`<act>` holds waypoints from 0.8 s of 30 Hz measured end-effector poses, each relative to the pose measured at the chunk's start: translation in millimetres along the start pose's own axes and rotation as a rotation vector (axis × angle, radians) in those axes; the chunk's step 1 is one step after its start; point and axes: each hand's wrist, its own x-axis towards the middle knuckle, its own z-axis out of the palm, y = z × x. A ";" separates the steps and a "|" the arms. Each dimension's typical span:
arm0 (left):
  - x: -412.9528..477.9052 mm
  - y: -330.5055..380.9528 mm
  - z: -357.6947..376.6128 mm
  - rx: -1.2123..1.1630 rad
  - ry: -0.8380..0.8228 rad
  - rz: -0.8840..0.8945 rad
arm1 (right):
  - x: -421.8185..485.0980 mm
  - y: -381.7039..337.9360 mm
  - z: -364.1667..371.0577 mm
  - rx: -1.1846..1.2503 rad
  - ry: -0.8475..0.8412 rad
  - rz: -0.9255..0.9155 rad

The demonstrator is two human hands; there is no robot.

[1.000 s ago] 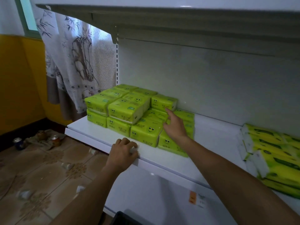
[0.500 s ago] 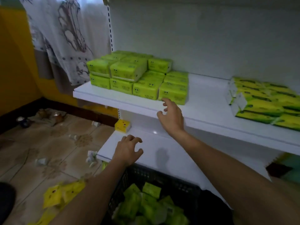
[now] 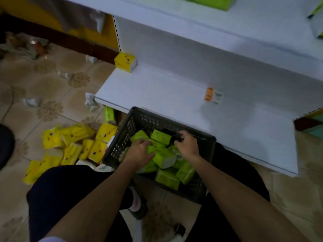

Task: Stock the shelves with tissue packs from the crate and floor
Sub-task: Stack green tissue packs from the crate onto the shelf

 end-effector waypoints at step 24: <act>55.6 -81.8 130.4 -0.246 -0.226 -0.371 | 78.5 125.3 154.1 0.184 -0.202 0.381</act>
